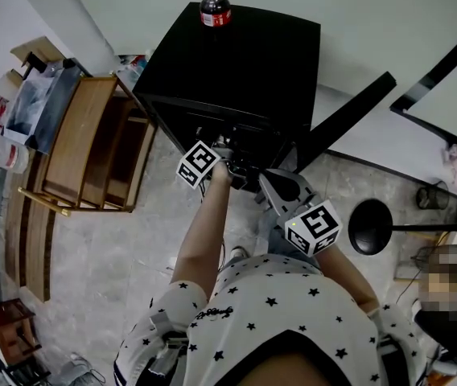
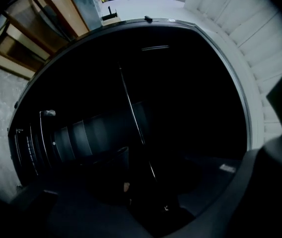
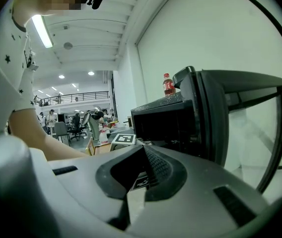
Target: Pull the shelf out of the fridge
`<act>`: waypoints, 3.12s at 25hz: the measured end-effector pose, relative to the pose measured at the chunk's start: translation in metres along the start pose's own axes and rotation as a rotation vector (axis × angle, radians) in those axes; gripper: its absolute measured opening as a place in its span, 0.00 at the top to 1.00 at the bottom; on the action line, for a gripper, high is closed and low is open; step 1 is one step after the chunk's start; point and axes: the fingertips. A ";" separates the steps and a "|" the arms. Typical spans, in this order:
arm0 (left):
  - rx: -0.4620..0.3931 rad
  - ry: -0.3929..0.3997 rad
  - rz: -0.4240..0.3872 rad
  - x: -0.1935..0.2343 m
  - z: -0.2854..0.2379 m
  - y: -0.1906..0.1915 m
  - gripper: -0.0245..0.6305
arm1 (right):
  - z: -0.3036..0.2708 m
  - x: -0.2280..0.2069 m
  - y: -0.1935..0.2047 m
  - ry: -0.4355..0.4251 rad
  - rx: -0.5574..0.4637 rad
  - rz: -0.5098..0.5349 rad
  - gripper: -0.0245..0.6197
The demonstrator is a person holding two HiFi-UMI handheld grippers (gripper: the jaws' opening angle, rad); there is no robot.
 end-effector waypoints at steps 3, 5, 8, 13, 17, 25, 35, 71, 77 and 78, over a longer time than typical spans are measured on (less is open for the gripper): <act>0.001 -0.002 0.037 0.002 -0.008 -0.002 0.70 | 0.000 -0.002 0.000 -0.002 0.002 -0.001 0.97; -0.004 -0.006 0.056 0.002 -0.014 -0.004 0.70 | 0.001 -0.003 0.000 -0.004 0.005 0.000 0.97; -0.009 0.000 0.079 -0.001 -0.022 -0.008 0.70 | 0.001 -0.006 0.000 -0.005 0.010 0.004 0.97; 0.002 -0.014 0.060 -0.005 -0.029 -0.008 0.83 | 0.000 -0.006 0.001 -0.005 0.012 0.003 0.97; 0.007 -0.038 0.054 -0.002 -0.030 -0.008 0.89 | -0.001 -0.005 0.002 -0.006 0.014 0.005 0.97; 0.017 -0.052 0.079 -0.001 -0.024 -0.006 0.90 | -0.001 0.002 0.001 -0.003 0.008 0.003 0.97; 0.019 -0.042 0.139 0.003 0.004 -0.002 0.91 | 0.002 0.022 0.001 0.008 0.000 0.004 0.97; 0.024 -0.025 0.205 0.018 0.141 0.016 0.92 | 0.032 0.117 0.002 0.009 -0.047 0.020 0.97; 0.025 -0.024 0.209 0.020 0.152 0.019 0.92 | 0.034 0.128 0.004 0.001 -0.045 0.031 0.97; 0.026 -0.024 0.209 0.020 0.154 0.020 0.92 | 0.035 0.129 0.003 0.000 -0.046 0.031 0.97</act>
Point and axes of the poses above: the fingertips, and each gripper's own axes: z backward along the fingers, x to its left, y out of its underside, and after that the axes turned 11 degrees about -y, right-handed
